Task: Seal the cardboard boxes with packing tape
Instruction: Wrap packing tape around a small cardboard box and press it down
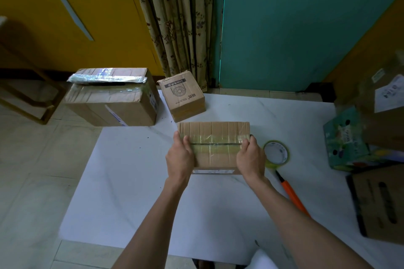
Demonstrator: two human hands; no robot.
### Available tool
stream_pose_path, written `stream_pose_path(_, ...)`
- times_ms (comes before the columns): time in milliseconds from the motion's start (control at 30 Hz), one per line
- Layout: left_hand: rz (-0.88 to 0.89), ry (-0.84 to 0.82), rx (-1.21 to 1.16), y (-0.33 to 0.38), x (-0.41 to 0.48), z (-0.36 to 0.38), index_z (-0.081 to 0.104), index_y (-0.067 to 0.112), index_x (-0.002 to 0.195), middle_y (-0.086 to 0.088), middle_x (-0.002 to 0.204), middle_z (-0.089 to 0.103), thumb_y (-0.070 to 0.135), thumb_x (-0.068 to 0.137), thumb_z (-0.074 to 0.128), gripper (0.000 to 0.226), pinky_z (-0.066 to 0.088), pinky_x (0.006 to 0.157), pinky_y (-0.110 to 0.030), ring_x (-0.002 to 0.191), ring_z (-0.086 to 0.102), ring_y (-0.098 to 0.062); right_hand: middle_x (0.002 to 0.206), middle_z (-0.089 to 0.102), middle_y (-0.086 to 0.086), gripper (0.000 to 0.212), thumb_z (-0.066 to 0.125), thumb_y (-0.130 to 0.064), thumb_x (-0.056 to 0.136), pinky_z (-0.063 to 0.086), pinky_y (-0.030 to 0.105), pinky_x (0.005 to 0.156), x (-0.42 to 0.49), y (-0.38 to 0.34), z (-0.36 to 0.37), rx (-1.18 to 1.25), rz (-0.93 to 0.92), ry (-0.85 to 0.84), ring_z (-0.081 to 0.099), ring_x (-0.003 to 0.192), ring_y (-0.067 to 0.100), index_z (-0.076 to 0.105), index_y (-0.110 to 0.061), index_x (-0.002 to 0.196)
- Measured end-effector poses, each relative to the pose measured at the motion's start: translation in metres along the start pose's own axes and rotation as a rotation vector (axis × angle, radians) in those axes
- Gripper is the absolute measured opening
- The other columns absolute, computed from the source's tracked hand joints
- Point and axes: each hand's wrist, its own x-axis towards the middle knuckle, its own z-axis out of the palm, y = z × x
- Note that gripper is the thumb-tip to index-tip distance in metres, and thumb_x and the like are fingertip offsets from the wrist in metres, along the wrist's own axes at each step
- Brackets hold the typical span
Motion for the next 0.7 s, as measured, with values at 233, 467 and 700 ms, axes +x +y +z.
stream_pose_path(233,-0.125,-0.07,0.09,0.015,0.011,-0.004,0.048,0.011,0.122,-0.013,0.112,0.065,0.036,0.107,0.034,0.033,0.049,0.082,-0.042,0.087,0.056,-0.026,0.14,0.044,0.022,0.055,0.04,-0.04,0.098,0.045,0.037,0.069,0.006,-0.011,-0.001,-0.226,-0.016,-0.063,0.057,0.11,0.036,0.035,-0.001,0.136)
stream_pose_path(467,-0.159,-0.051,0.23,0.027,0.007,0.01,0.04,0.01,0.127,-0.006,0.116,0.055,0.09,0.067,0.059,0.101,0.049,0.076,-0.041,0.1,0.063,-0.031,0.128,0.048,0.014,0.121,0.065,-0.088,0.056,0.051,0.039,0.074,0.006,-0.028,0.001,-0.21,0.141,-0.081,0.058,0.11,0.034,0.031,-0.005,0.136)
stream_pose_path(700,-0.114,0.056,0.097,0.015,0.011,0.009,0.045,0.017,0.104,-0.007,0.103,0.062,0.059,0.101,0.042,0.042,0.045,0.072,-0.039,0.084,0.058,-0.024,0.11,0.068,0.019,0.036,0.043,-0.036,0.104,0.034,0.035,0.069,0.011,-0.013,-0.002,-0.154,0.073,0.014,0.063,0.1,0.038,0.053,-0.004,0.116)
